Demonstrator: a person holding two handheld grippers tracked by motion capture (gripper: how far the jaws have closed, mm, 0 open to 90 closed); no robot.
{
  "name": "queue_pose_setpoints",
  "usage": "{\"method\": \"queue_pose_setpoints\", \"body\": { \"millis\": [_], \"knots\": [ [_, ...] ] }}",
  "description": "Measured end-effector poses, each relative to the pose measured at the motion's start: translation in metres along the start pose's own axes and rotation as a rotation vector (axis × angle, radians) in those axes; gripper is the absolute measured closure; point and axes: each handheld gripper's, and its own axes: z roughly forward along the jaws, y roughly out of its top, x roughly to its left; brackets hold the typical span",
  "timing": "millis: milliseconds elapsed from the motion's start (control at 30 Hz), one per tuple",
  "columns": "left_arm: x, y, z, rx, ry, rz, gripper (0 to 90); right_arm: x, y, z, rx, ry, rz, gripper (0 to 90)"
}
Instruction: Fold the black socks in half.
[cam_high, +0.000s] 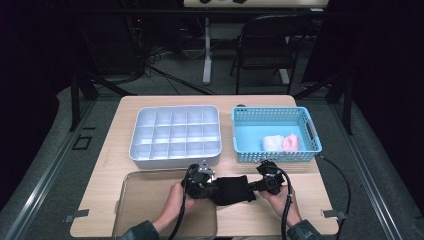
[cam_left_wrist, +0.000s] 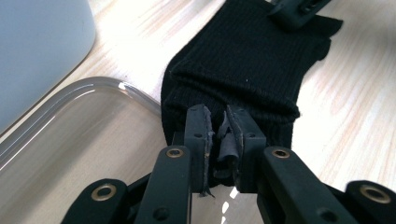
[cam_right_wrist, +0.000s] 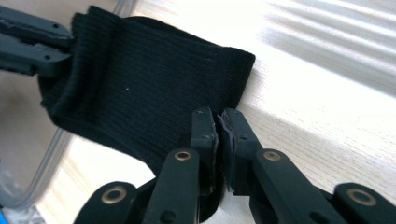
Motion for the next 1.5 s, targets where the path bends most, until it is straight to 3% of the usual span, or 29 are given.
{"method": "queue_pose_setpoints", "body": {
  "millis": [100, 133, 200, 333, 600, 733, 900, 1133, 1367, 1500],
  "knots": [
    [0.001, 0.0, 0.001, -0.008, -0.004, -0.012, 79.8, 0.0, 0.0, -0.004, -0.006, 0.003, -0.004, 85.0],
    [0.001, 0.0, 0.002, -0.006, -0.004, -0.007, 79.8, 0.002, -0.001, -0.004, -0.031, 0.005, 0.019, 85.3],
    [0.0, 0.0, 0.003, -0.008, -0.001, -0.007, 80.0, 0.003, 0.0, -0.01, -0.019, 0.013, -0.004, 85.9],
    [-0.005, 0.002, 0.006, -0.026, 0.002, 0.001, 81.3, 0.005, 0.0, -0.023, -0.064, 0.037, -0.009, 86.5],
    [-0.008, 0.006, 0.017, -0.019, -0.007, 0.008, 81.7, 0.01, 0.001, -0.032, -0.108, 0.051, -0.026, 87.1],
    [-0.006, 0.007, 0.024, -0.014, -0.023, -0.008, 81.7, 0.022, 0.003, -0.033, -0.131, 0.063, -0.058, 87.1],
    [-0.003, 0.008, 0.026, -0.019, -0.046, -0.024, 81.7, 0.041, 0.007, -0.021, -0.111, 0.057, -0.131, 87.1],
    [0.002, 0.008, 0.021, -0.028, -0.081, -0.038, 80.8, 0.054, 0.008, -0.002, -0.074, 0.03, -0.173, 86.7],
    [0.008, 0.008, 0.007, -0.043, -0.057, -0.06, 75.2, 0.057, 0.006, 0.007, -0.048, 0.027, -0.196, 86.0],
    [0.011, 0.009, 0.005, -0.052, -0.034, -0.068, 70.5, 0.064, 0.004, 0.017, -0.033, -0.008, -0.234, 86.0]
  ]
}}
